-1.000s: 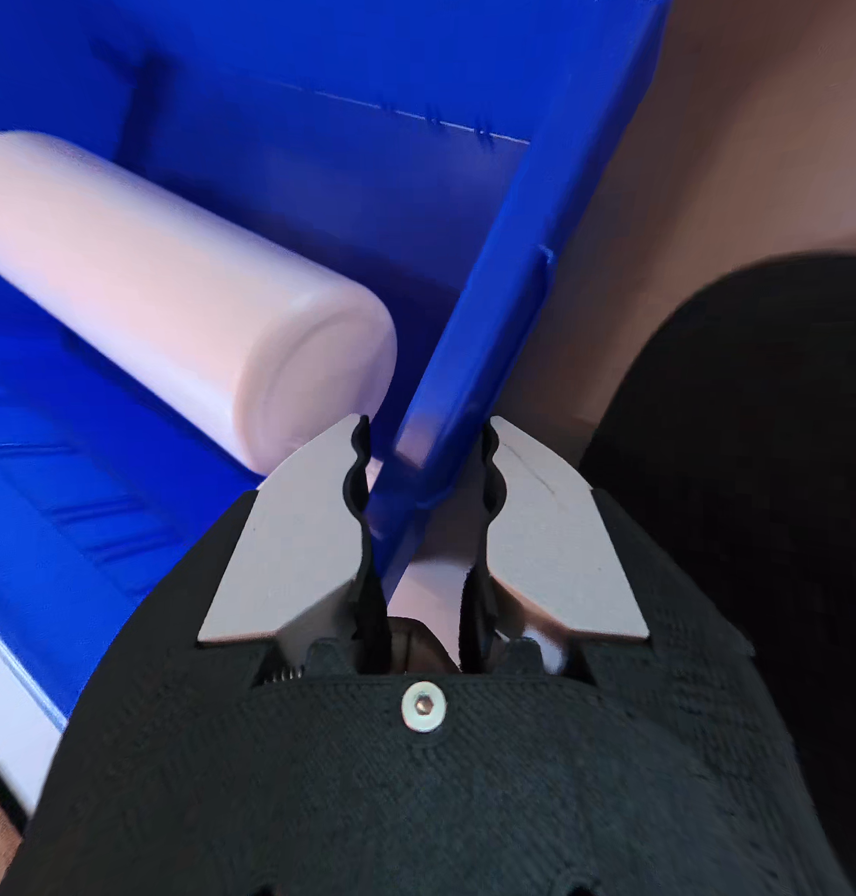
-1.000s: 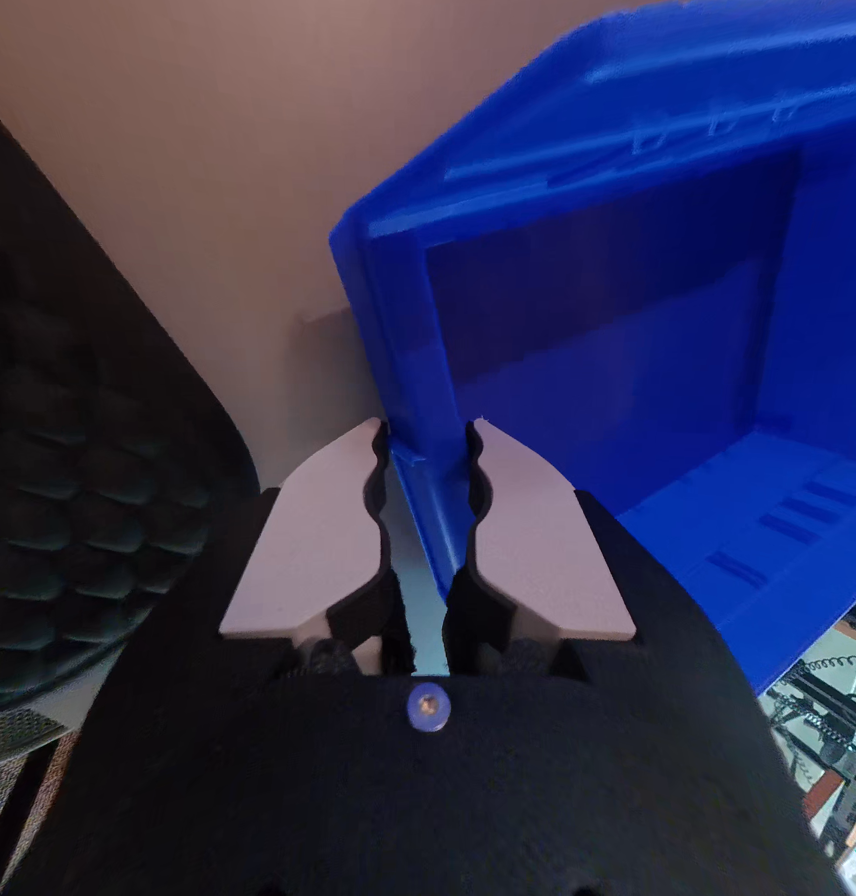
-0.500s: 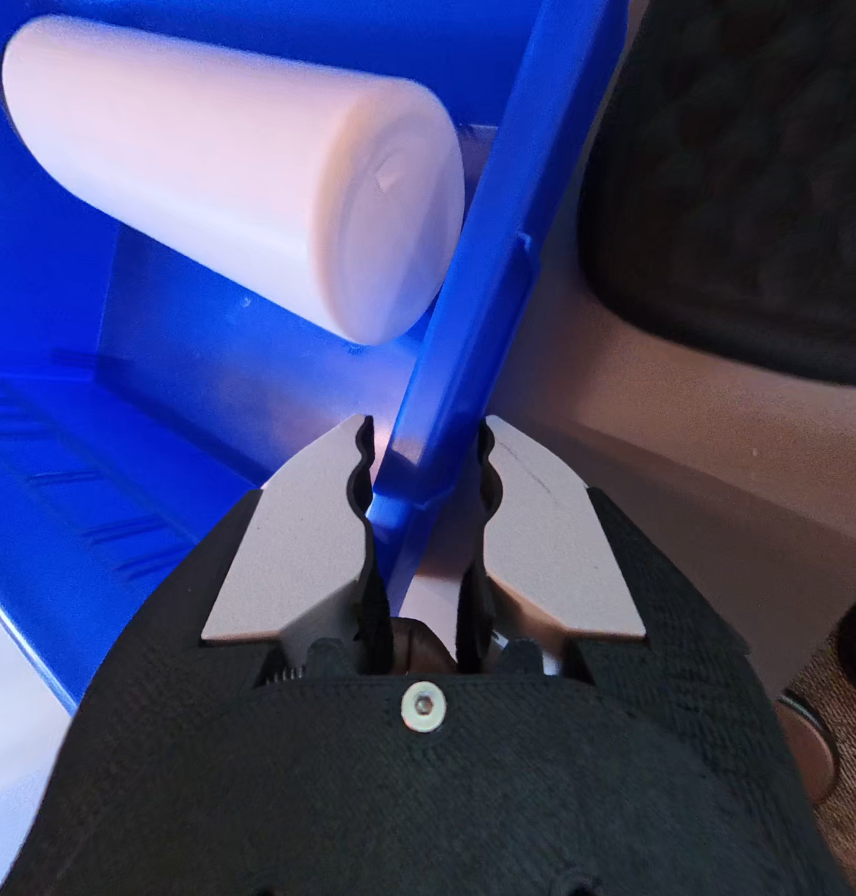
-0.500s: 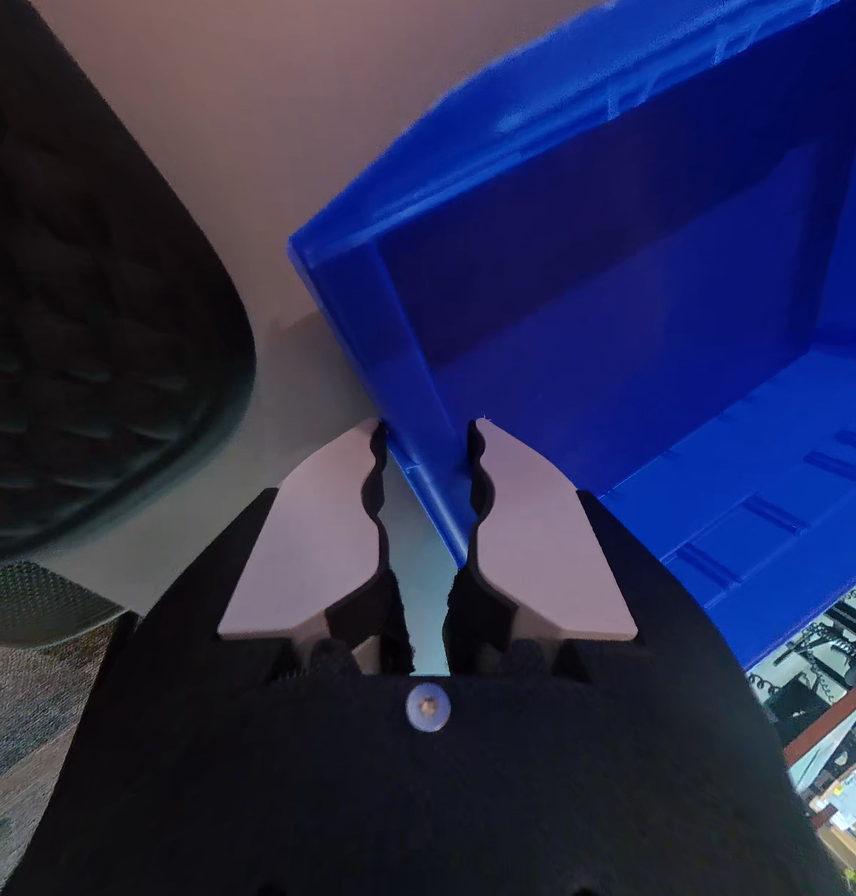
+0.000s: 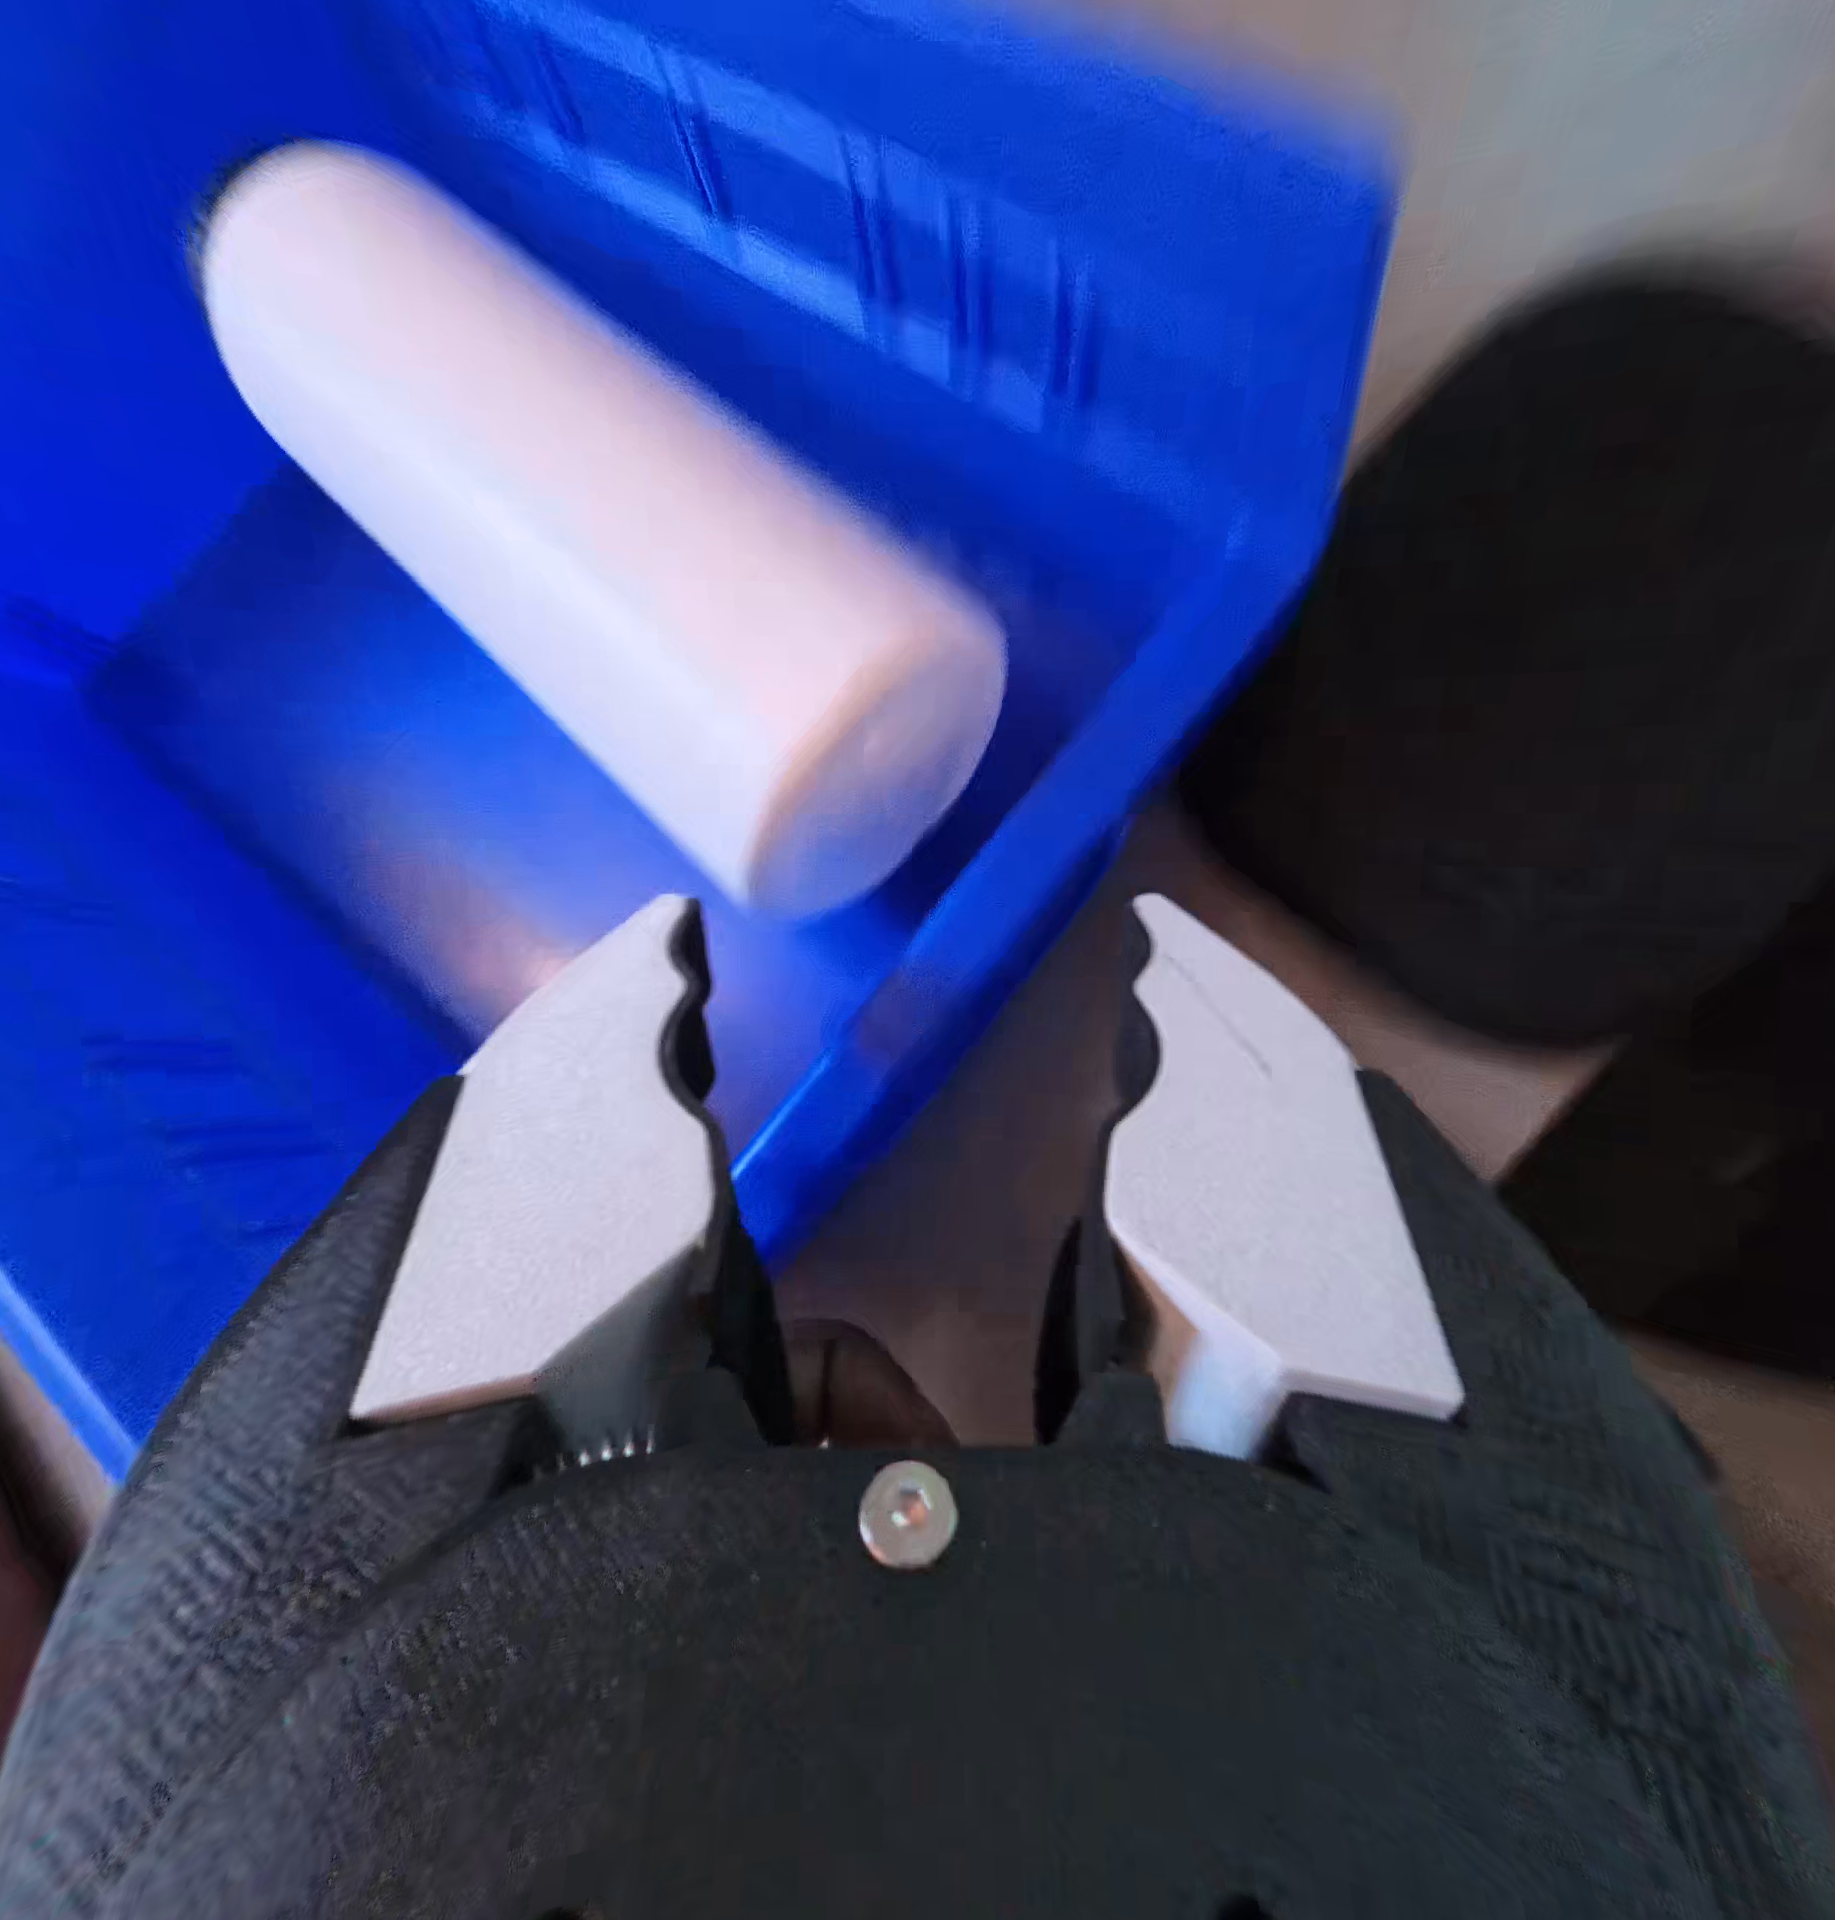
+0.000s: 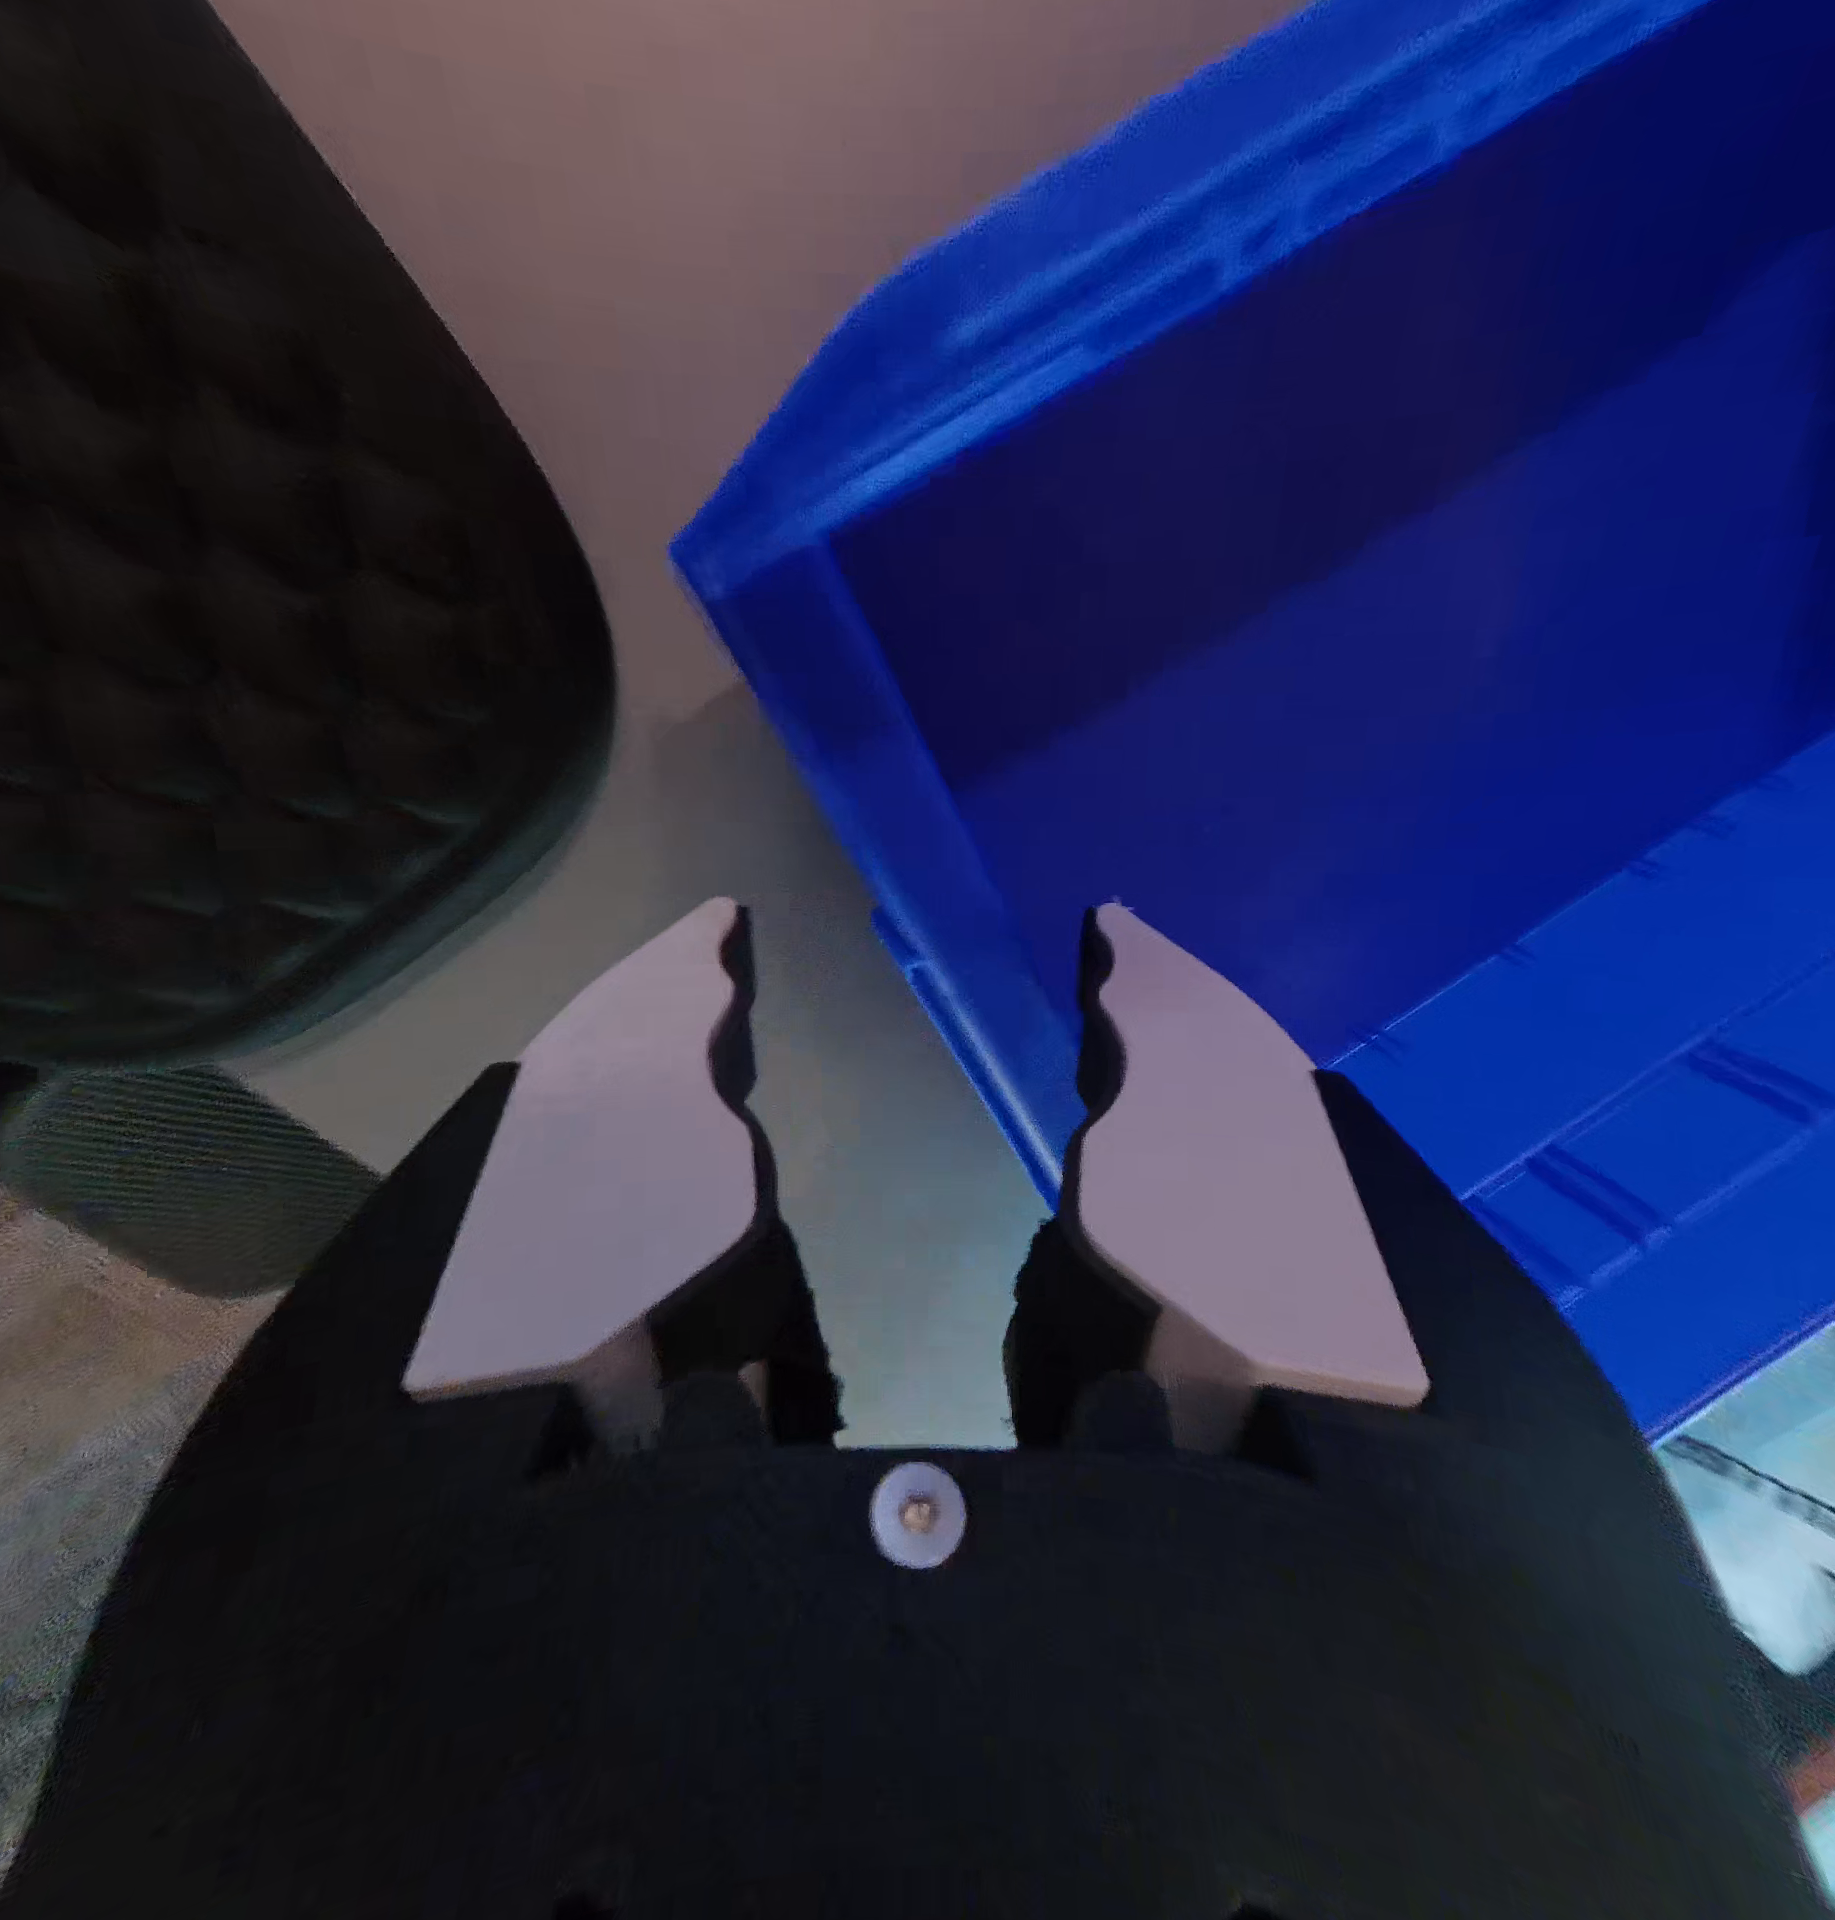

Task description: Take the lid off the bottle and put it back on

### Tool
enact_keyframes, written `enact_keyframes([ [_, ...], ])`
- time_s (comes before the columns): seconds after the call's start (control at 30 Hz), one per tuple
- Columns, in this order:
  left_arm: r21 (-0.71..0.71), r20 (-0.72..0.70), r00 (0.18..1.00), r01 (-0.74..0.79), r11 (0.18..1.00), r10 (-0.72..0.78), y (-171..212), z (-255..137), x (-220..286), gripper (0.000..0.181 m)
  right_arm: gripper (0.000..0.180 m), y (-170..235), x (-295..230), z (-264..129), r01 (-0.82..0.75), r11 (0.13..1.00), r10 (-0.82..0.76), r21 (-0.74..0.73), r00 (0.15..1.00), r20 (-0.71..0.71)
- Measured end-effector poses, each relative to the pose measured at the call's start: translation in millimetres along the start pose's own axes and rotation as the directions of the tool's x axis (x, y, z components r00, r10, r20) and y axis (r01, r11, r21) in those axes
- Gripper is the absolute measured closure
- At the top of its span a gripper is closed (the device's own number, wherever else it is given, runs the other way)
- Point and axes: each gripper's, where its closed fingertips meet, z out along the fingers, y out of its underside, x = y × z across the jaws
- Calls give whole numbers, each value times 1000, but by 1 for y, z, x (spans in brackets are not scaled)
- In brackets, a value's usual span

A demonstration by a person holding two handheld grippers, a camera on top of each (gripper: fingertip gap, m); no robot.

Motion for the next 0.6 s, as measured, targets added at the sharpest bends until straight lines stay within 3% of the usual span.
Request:
enact_keyframes([
  [0.1, 201, -98, 926, 377, 904, -364, -59, -23, -4, 84, 103, -13, 3, -28, -69, 989, 67, 131, 998, 21],
  [0.2, 191, -64, 835, 548, 814, -547, -82, -23, -31, 75, 93, -26, 16, -58, -89, 969, 100, 231, 994, -39],
  [0.33, -60, 11, 798, 602, 796, -603, -75, 11, -64, 66, 89, -44, 18, -82, -52, 948, 91, 313, 990, -109],
  [0.43, -198, 118, 833, 552, 810, -540, -69, 41, -99, 63, 89, -54, 8, -87, -3, 946, 48, 324, 990, -131],
  [0.6, -419, 115, 879, 465, 780, -462, -71, 88, -118, 54, 89, -60, -1, -89, 48, 948, 1, 315, 988, -155],
])
